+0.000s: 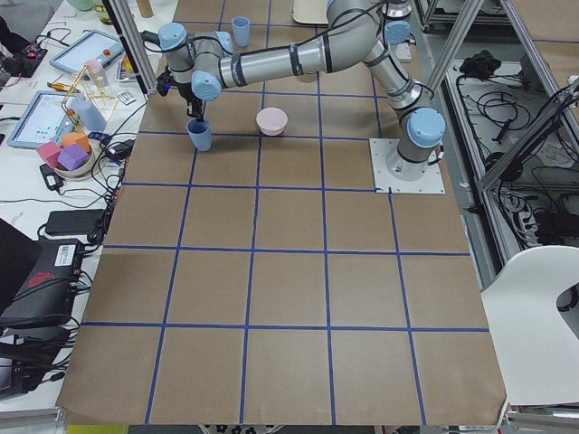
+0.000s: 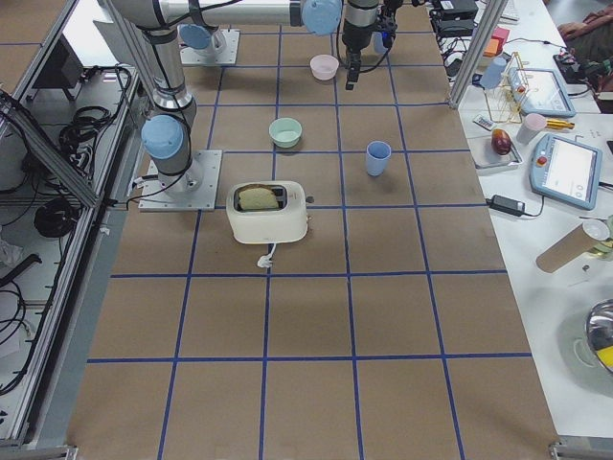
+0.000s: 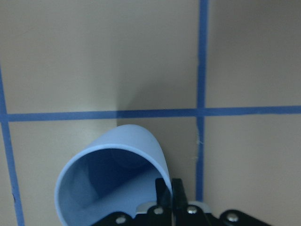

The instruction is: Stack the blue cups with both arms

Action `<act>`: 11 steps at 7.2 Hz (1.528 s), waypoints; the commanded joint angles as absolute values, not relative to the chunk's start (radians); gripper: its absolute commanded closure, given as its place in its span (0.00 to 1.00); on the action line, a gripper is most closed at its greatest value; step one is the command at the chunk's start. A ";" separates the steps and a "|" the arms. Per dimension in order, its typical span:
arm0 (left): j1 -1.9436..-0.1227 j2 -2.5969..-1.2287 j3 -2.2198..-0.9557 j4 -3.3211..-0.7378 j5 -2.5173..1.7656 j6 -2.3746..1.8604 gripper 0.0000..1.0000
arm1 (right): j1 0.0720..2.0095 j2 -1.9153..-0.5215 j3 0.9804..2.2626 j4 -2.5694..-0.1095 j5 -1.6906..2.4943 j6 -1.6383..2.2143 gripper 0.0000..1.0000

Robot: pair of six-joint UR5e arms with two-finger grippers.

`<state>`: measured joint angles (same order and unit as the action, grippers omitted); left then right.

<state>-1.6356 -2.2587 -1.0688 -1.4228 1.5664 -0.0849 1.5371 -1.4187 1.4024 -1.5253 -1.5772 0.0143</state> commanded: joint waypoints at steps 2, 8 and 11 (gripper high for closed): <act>-1.880 -2.255 -1.083 -1.447 1.509 -0.418 1.00 | 1.532 -1.408 1.414 -1.566 -1.582 -0.067 0.00; -1.950 -2.133 -1.368 -1.466 1.416 -0.527 1.00 | 1.388 -1.271 1.419 -1.731 -1.601 -0.116 0.00; -1.950 -2.071 -1.422 -1.513 1.408 -0.534 1.00 | 1.367 -1.110 1.420 -1.908 -1.591 -0.311 0.00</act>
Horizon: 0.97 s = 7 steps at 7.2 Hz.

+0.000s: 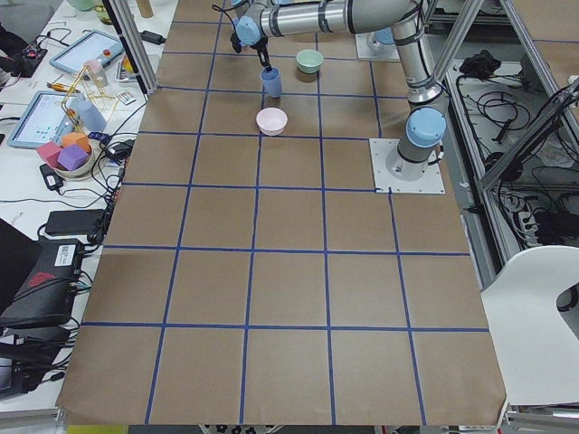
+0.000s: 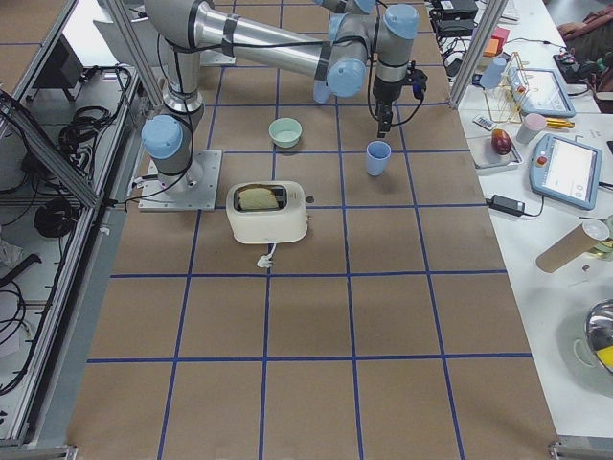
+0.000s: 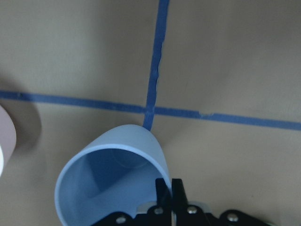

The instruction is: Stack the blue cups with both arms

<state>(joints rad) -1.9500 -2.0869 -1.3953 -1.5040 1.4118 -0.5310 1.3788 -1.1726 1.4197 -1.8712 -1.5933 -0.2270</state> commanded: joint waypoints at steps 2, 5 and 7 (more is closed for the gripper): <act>-1.954 -2.085 -1.443 -1.468 1.407 -0.538 1.00 | 1.341 -1.049 1.424 -1.896 -1.589 -0.318 0.00; -1.963 -2.085 -1.445 -1.453 1.408 -0.535 1.00 | 1.339 -1.049 1.483 -1.862 -1.589 -0.318 0.00; -1.963 -2.097 -1.445 -1.418 1.408 -0.537 1.00 | 1.339 -1.043 1.485 -1.864 -1.566 -0.318 0.07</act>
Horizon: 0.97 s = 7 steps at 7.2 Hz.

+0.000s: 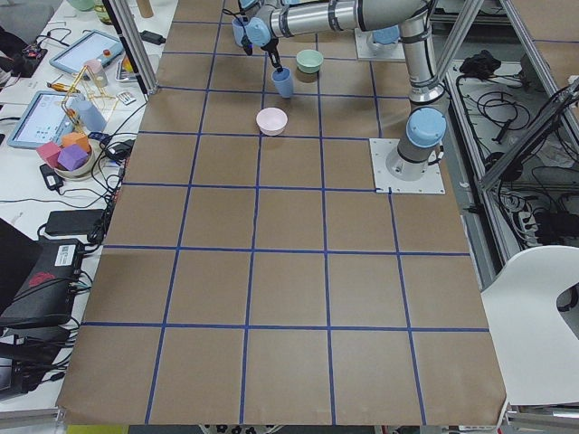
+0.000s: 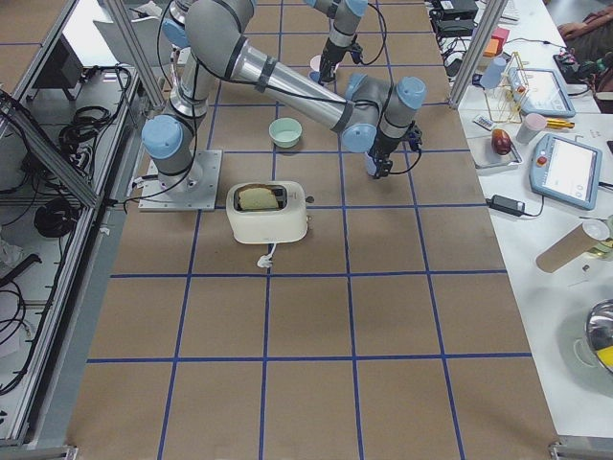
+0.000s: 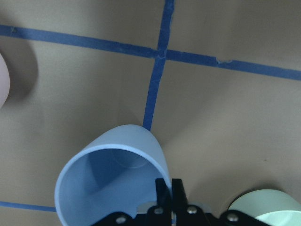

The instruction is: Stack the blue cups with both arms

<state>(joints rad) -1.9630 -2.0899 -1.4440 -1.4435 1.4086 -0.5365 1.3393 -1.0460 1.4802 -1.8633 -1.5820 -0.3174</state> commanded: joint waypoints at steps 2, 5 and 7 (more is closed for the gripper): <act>-1.967 -2.099 -1.445 -1.402 1.407 -0.531 1.00 | 1.339 -1.039 1.485 -1.867 -1.490 -0.316 0.85; -1.967 -2.085 -1.468 -1.404 1.407 -0.522 0.00 | 1.339 -1.040 1.471 -1.865 -1.491 -0.318 1.00; -1.968 -2.045 -1.471 -1.417 1.422 -0.526 0.00 | 1.339 -1.049 1.445 -1.850 -1.493 -0.318 1.00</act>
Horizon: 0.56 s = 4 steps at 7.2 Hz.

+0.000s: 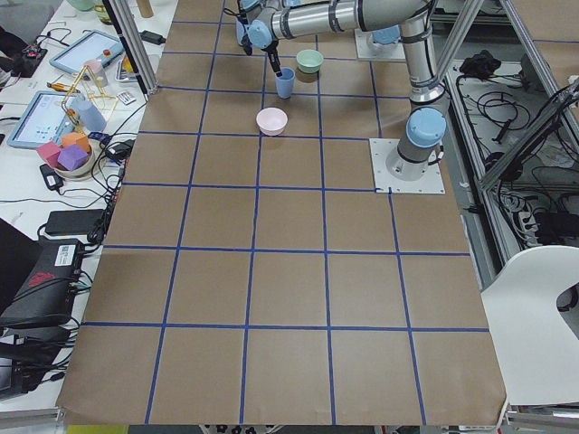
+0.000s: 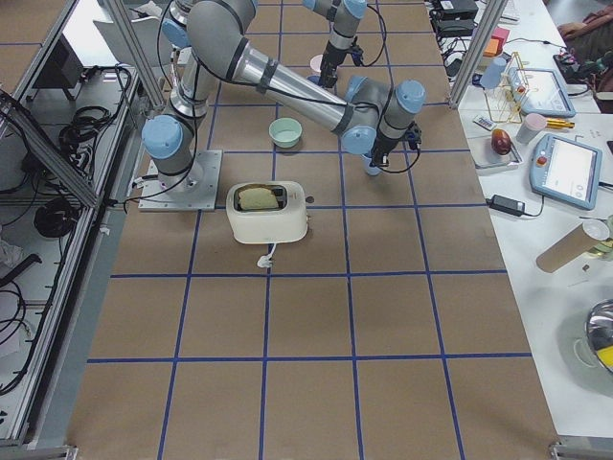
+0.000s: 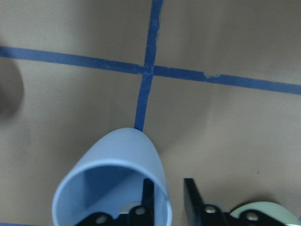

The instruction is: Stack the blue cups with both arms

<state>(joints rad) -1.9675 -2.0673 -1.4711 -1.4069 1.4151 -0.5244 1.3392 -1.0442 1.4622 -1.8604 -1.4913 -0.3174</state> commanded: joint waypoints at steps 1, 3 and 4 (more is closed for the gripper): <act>-1.956 -2.016 -1.457 -1.433 1.422 -0.525 0.00 | 1.342 -1.058 1.422 -1.798 -1.491 -0.318 1.00; -1.855 -1.948 -1.351 -1.533 1.424 -0.474 0.00 | 1.361 -1.121 1.394 -1.685 -1.480 -0.305 1.00; -1.804 -1.909 -1.277 -1.628 1.425 -0.316 0.00 | 1.382 -1.152 1.396 -1.637 -1.430 -0.296 1.00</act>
<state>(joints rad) -1.8672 -1.9550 -1.3599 -1.5265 1.4231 -0.4513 1.3604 -1.1127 1.4004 -1.7013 -1.4720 -0.3063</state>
